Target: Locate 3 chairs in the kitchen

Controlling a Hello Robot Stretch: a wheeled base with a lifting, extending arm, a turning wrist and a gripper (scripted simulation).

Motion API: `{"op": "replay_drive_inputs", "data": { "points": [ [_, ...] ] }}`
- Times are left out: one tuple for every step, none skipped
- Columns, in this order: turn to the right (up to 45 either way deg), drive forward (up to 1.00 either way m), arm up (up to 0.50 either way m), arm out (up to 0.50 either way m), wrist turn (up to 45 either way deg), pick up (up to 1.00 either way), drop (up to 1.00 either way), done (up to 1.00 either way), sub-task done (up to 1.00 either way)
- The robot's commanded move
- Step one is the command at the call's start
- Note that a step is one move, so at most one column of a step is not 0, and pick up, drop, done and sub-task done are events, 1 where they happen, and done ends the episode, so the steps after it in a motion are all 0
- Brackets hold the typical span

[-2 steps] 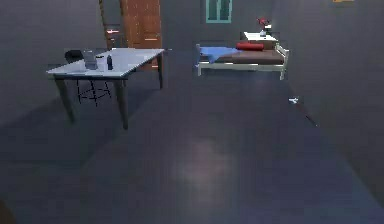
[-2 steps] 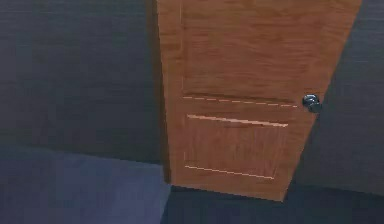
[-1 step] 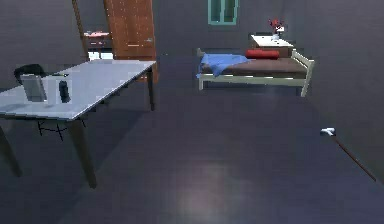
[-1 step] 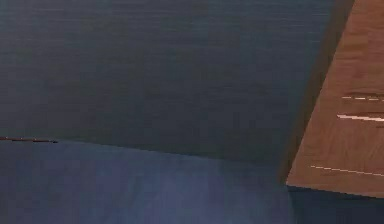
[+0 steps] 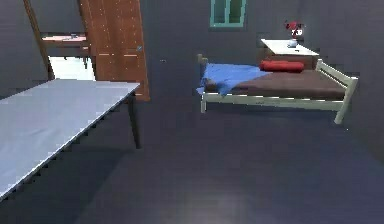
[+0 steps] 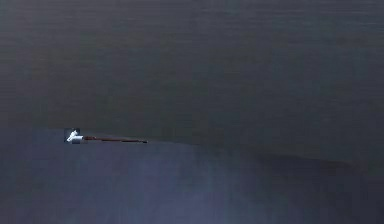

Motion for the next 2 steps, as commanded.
{"op": "replay_drive_inputs", "data": {
  "points": [
    [0.0, 1.0, 0.0, 0.0, 0.0, 0.0, 0.0, 0.0, 0.0],
    [0.0, 1.0, 0.0, 0.0, 0.0, 0.0, 0.0, 0.0, 0.0]
  ]
}}
